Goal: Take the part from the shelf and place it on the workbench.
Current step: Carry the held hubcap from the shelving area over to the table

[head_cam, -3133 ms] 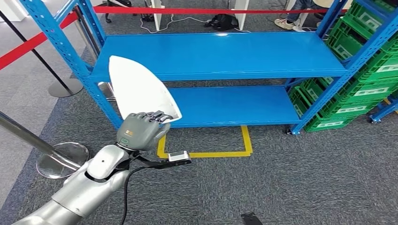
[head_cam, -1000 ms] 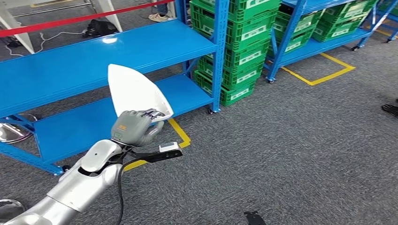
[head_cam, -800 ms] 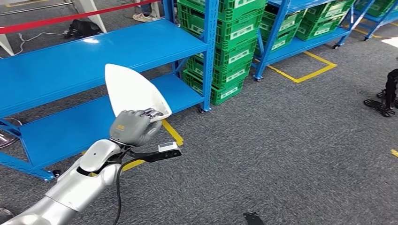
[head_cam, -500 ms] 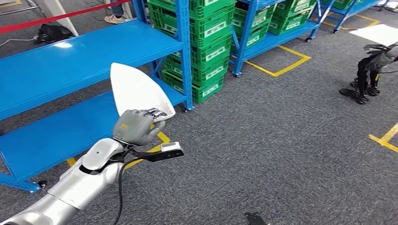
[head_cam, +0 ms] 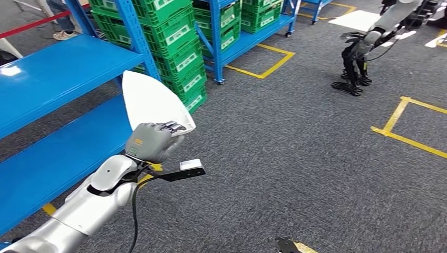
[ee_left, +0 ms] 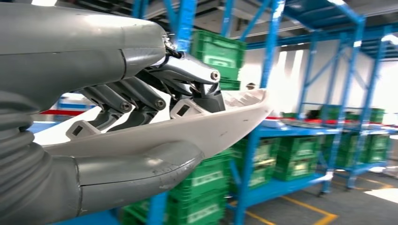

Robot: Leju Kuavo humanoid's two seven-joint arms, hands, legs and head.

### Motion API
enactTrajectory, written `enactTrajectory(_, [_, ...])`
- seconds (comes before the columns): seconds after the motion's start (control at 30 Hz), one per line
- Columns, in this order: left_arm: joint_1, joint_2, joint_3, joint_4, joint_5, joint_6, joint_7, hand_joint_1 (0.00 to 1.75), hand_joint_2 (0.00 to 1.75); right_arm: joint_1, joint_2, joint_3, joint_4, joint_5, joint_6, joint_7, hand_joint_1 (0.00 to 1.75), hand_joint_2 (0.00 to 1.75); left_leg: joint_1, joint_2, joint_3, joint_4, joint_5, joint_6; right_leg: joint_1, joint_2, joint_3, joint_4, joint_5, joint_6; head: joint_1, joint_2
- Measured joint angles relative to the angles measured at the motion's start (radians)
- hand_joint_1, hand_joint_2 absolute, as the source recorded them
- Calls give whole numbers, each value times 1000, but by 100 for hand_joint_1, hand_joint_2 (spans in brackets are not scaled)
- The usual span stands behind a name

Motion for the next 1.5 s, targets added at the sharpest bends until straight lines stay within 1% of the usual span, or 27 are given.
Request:
enactTrajectory(0.07, [-3, 0, 0, 0, 0, -1, 0, 175, 175, -2, 0, 0, 0, 0, 0, 0, 0, 175, 10, -49, 43, -98, 30, 0, -2, 27, -10, 4, 4, 14, -2, 0])
enactTrajectory(0.1, [-3, 0, -1, 0, -1, -2, 0, 175, 175, -2, 0, 0, 0, 0, -1, 0, 0, 175, 12, -62, 49, -115, 29, 4, -3, 39, -17, 3, 7, 22, -4, 0])
enactTrajectory(0.17, [-5, 0, -3, 0, -1, -2, 0, 175, 175, 1, 0, 0, 0, 1, -2, -1, 0, 175, 9, -41, 49, -119, 30, 19, -10, 60, -26, -3, 15, 37, -4, 0])
enactTrajectory(0.2, [-7, -1, -3, 0, -1, -3, 0, 175, 175, 3, 0, 0, 0, 1, -2, -1, 0, 175, 8, -29, 50, -120, 32, 27, -8, 47, -32, 1, 13, 42, -3, 0])
enactTrajectory(0.23, [-10, -2, -3, 0, -1, -3, 0, 175, 175, 5, 0, 0, 0, 1, -2, -1, 0, 175, 8, -15, 51, -122, 34, 35, -6, 19, -43, 21, 1, 46, 1, 0])
enactTrajectory(0.3, [-12, -2, -3, 0, -3, -4, 0, 175, 175, 3, 0, 0, 0, 1, -2, -1, 0, 175, 3, 13, 52, -124, 34, 45, 1, -61, -94, 127, -54, 49, 9, 0])
enactTrajectory(0.33, [-10, 0, -3, 0, -4, -4, 0, 175, 175, 1, 0, 0, 0, 1, -2, -2, 0, 175, 0, 29, 53, -124, 33, 48, 1, -85, -128, 198, -86, 50, 11, 0])
enactTrajectory(0.4, [-7, 2, -4, 0, -6, -5, 1, 175, 175, -2, 0, 0, 0, 1, -2, -3, 0, 175, -6, 62, 54, -124, 30, 51, 1, -102, -166, 286, -114, 49, 11, 0])
enactTrajectory(0.43, [-6, 3, -4, 0, -6, -5, 1, 175, 175, -2, 0, 0, 0, 1, -2, -3, 0, 175, -7, 76, 55, -123, 29, 51, 1, -104, -156, 274, -102, 47, 11, 0])
enactTrajectory(0.47, [-7, 3, -4, 0, -6, -5, 2, 175, 175, -1, -1, 0, 0, 1, -2, -3, 0, 175, -8, 89, 58, -123, 27, 50, 2, -110, -125, 223, -75, 44, 11, 0])
enactTrajectory(0.53, [-8, 3, -4, 0, -6, -5, 3, 175, 175, 0, -1, 0, 0, 1, -3, -2, 0, 175, -12, 112, 64, -123, 20, 44, 11, -146, -44, 84, -25, 35, 12, 0])
enactTrajectory(0.6, [-9, 4, -4, 0, -6, -7, 4, 175, 175, 0, 0, 0, 0, 1, -3, -2, 0, 175, -18, 131, 68, -122, 16, 36, 19, -169, -6, 14, -11, 24, 10, 0])
enactTrajectory(0.7, [-11, 4, -5, 0, -6, -10, 5, 175, 175, 3, 0, 0, 0, 0, -3, -2, 0, 175, -18, 151, 72, -125, 11, 22, 21, -137, -9, 7, -8, 9, 10, 0])
enactTrajectory(0.77, [-12, 5, -5, -1, -7, -10, 5, 175, 175, 3, -1, 0, -1, 1, -3, -1, 0, 175, -13, 108, 54, -85, -19, 13, 16, -113, -9, 1, -2, -2, 8, 0])
enactTrajectory(0.83, [-9, 7, -5, -1, -7, -11, 5, 175, 175, 1, -1, 0, -1, 1, -2, -1, 0, 175, -11, 53, -6, 37, -79, 8, 12, -89, -8, -1, 0, -9, 4, 0])
enactTrajectory(0.9, [-3, 8, -5, 0, -7, -12, 5, 175, 175, 1, -1, 0, -1, 1, -2, -1, 0, 175, -11, 40, -70, 151, -113, 6, 11, -62, -8, -1, 1, -11, 2, 0])
enactTrajectory(0.93, [-1, 9, -5, 0, -7, -12, 5, 175, 175, 1, -1, 0, -1, 1, -2, -1, 0, 175, -10, 38, -81, 162, -102, 5, 11, -46, -8, -1, 2, -10, 2, 0])
enactTrajectory(1.0, [-1, 9, -4, 0, -7, -13, 5, 175, 175, 2, -1, 0, -1, 1, -2, -1, 0, 175, -5, 24, -45, 73, -33, 3, 6, -15, -8, 0, 4, -6, 2, 0])
enactTrajectory(1.07, [-2, 11, -4, 0, -7, -13, 5, 175, 175, 0, -1, 0, -1, 1, -2, -1, 0, 175, 5, -21, 17, -57, 22, 0, 4, 15, -13, 5, 6, 5, 1, 0])
enactTrajectory(1.13, [-2, 11, -5, 0, -7, -13, 5, 175, 175, 1, -1, 0, -2, 1, -2, -1, 0, 175, 7, -45, 43, -112, 29, 5, 2, 38, -22, 5, 11, 19, -1, 0])
enactTrajectory(1.2, [-4, 10, -5, 0, -7, -14, 5, 175, 175, 7, -1, 0, -2, 1, -2, -1, 0, 175, 5, -25, 44, -116, 31, 20, -2, 49, -29, -2, 17, 32, -2, 0])
enactTrajectory(1.27, [-7, 7, -5, -1, -7, -14, 5, 175, 175, 11, -1, 0, -2, 1, -3, -1, 0, 175, 4, 0, 46, -119, 35, 36, 2, -1, -47, 30, -2, 40, 4, 0])
enactTrajectory(1.33, [-7, 8, -5, -1, -7, -15, 6, 175, 175, 7, -1, 0, -2, 1, -3, -1, 0, 175, 0, 25, 47, -120, 35, 45, 6, -73, -99, 142, -61, 43, 12, 0])
enactTrajectory(1.4, [-4, 11, -6, -1, -7, -16, 6, 175, 175, 0, -1, 0, -2, 1, -3, -1, 0, 175, -6, 56, 48, -120, 33, 49, 5, -97, -155, 267, -113, 45, 13, 0])
enactTrajectory(1.43, [-3, 11, -6, -1, -7, -17, 6, 175, 175, -1, -1, 0, -2, 1, -3, -1, 0, 175, -8, 71, 49, -120, 32, 50, 5, -101, -161, 287, -115, 44, 13, 0])
enactTrajectory(1.47, [-3, 11, -6, -1, -7, -17, 6, 175, 175, -1, -1, 0, -2, 1, -3, -1, 0, 175, -9, 85, 51, -120, 30, 50, 6, -104, -146, 265, -99, 43, 13, 0])
enactTrajectory(1.5, [-3, 11, -6, -1, -7, -17, 6, 175, 175, 0, -1, 0, -2, 1, -3, -1, 0, 175, -10, 97, 54, -120, 27, 48, 7, -112, -110, 205, -70, 40, 13, 0])
